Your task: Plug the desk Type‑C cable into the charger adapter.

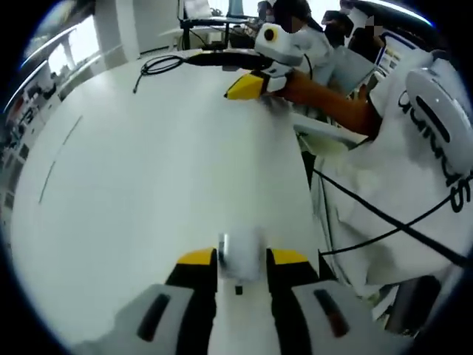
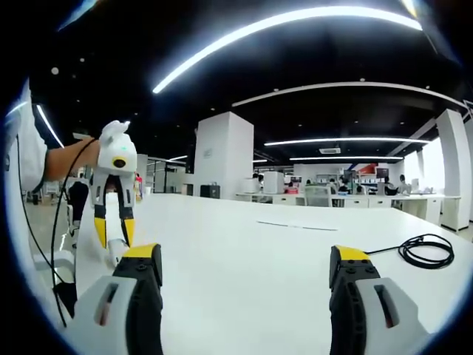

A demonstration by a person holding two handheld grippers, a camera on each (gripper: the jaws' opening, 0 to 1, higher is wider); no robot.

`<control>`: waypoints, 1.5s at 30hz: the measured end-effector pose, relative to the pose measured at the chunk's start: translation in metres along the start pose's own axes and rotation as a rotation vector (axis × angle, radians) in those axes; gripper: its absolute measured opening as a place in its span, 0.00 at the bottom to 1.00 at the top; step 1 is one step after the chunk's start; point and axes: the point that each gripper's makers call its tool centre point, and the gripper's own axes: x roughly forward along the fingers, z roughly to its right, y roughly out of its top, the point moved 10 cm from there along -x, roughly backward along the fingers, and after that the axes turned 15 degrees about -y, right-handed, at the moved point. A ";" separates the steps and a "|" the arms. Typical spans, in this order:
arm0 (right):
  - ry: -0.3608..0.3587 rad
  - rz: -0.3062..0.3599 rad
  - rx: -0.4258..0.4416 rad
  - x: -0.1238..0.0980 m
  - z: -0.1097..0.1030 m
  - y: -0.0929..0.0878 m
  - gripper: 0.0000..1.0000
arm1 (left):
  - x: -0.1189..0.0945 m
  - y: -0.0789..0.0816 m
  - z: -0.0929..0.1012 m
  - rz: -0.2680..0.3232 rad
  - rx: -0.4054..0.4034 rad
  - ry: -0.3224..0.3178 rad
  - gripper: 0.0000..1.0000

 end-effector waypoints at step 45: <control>0.027 -0.036 -0.020 0.001 -0.009 0.002 0.95 | 0.001 -0.076 0.015 0.971 -0.034 0.765 0.69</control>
